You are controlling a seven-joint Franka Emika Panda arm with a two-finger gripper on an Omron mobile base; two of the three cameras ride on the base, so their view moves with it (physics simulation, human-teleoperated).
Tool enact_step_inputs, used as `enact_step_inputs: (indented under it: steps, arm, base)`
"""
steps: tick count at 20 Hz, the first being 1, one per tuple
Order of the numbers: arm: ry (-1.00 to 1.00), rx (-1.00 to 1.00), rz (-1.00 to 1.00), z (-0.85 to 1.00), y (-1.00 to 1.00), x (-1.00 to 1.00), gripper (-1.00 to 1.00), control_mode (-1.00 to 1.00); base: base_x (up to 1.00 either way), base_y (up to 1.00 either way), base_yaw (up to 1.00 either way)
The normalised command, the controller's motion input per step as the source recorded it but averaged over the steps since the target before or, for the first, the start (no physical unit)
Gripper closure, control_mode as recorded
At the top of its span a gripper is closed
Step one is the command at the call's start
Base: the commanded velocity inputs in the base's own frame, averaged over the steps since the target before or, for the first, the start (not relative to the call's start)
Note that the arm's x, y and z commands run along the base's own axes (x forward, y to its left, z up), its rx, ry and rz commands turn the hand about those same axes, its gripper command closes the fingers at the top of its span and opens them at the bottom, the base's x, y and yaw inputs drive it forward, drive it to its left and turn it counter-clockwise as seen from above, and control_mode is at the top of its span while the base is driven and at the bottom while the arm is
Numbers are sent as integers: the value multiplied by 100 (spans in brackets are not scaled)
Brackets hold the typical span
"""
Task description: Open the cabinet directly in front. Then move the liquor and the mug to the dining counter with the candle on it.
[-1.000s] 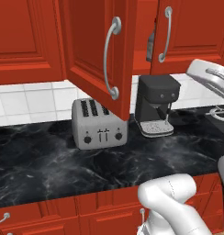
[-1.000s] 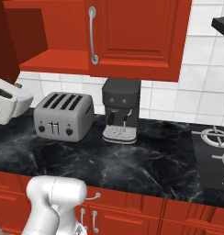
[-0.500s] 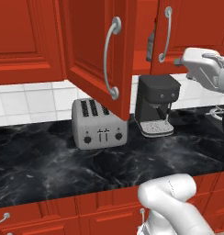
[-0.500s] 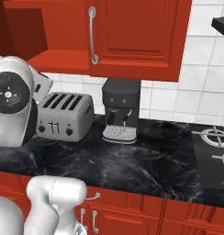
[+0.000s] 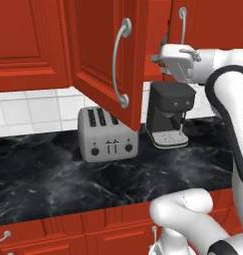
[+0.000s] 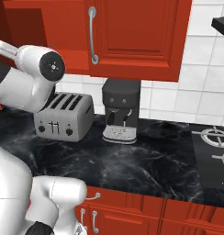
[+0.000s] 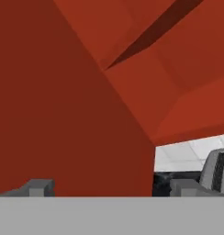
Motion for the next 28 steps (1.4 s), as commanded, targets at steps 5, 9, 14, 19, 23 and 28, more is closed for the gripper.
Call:
enact_step_inputs:
  steps: [5, 9, 14, 19, 23, 28]
  arm:
    - [4, 0, 35, 0, 92, 54, -100, -100]
    - [4, 0, 43, 0, 100, 6, -100, -100]
    - [0, -1, 43, 0, 100, 0, -100, -100]
    - [1, 0, 6, -1, 27, 0, -100, -100]
    - [-1, 2, -5, 6, -38, -14, -100, -100]
    - [-15, 0, -23, 37, -85, -67, -100, -100]
  base:
    - [0, 0, 0]
    - [0, 0, 0]
    - [0, 0, 0]
    - [0, 0, 0]
    - [0, 0, 0]
    - [0, 0, 0]
